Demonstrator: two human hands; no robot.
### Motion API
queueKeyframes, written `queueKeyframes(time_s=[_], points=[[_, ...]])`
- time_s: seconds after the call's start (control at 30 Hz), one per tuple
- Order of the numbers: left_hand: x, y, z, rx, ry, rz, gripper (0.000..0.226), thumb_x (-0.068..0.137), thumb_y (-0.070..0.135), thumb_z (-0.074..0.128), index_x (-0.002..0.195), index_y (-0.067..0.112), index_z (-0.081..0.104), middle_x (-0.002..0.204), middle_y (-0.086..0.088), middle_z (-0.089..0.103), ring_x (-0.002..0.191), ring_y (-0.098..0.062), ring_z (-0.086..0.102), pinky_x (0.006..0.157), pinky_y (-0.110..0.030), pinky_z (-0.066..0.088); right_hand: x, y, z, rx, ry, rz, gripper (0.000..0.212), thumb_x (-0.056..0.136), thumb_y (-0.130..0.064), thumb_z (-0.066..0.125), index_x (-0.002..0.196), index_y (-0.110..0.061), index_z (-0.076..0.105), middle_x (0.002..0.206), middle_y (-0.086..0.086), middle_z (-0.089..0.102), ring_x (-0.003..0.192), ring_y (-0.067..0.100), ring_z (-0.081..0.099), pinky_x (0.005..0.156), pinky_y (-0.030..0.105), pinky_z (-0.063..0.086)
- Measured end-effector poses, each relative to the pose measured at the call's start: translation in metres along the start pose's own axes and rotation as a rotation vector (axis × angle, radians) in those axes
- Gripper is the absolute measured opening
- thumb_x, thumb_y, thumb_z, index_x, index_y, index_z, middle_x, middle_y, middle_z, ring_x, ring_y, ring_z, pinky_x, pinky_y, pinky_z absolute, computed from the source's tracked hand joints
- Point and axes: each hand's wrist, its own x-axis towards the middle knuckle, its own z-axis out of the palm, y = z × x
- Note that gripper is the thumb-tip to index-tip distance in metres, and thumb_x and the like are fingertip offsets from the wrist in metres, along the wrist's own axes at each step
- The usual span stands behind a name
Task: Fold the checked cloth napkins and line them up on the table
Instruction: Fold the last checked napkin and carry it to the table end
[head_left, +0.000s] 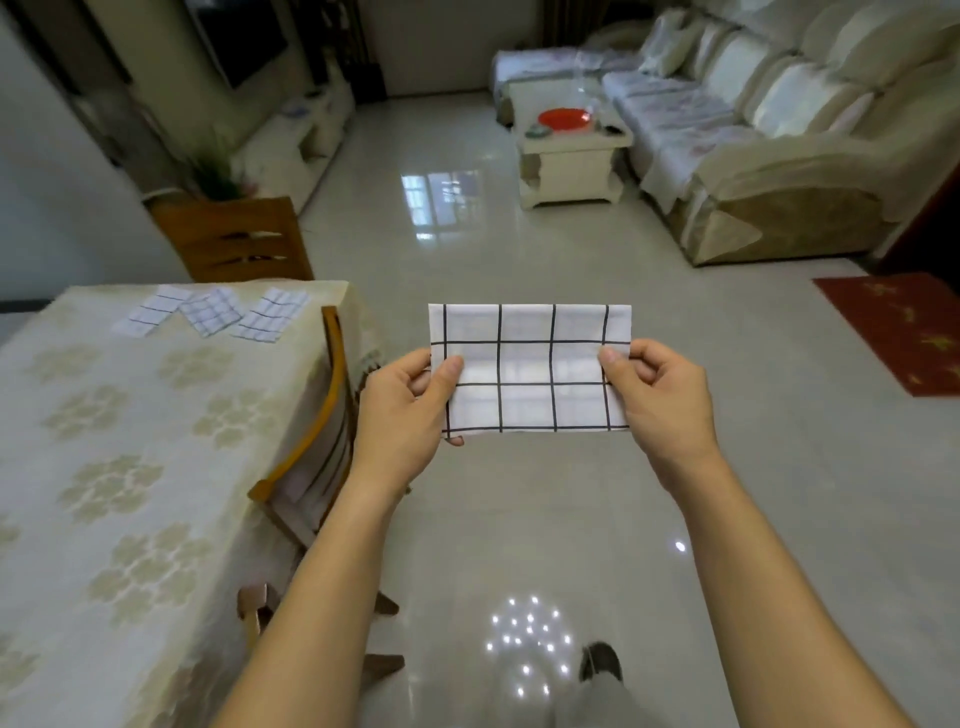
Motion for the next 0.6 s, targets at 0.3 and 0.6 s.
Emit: queueKeyframes(time_s=[0.3, 0.6], points=[[0.115, 0.033, 0.030, 0.023, 0.285, -0.047, 0.015, 0.104, 0.022, 0.057, 0.107, 0.021, 0.071, 0.093, -0.002, 0.079, 0.085, -0.017, 0.077, 0.062, -0.032, 0.063, 0.167, -0.023, 0.033, 0.067, -0.206, -0.037, 0.014, 0.098, -0.022, 0.065, 0.086, -0.015, 0.066, 0.071, -0.001, 0.069, 0.066, 0.010, 0.059, 0.067, 0.027, 0.049], [0.225, -0.028, 0.015, 0.011, 0.486, -0.097, 0.017, 0.105, 0.028, 0.054, 0.106, 0.022, 0.070, 0.092, 0.015, 0.077, 0.086, -0.002, 0.073, 0.062, -0.017, 0.057, 0.282, 0.002, 0.111, -0.010, -0.404, 0.063, 0.016, 0.101, -0.020, 0.061, 0.096, -0.006, 0.066, 0.084, 0.004, 0.077, 0.075, 0.013, 0.069, 0.071, 0.030, 0.055]])
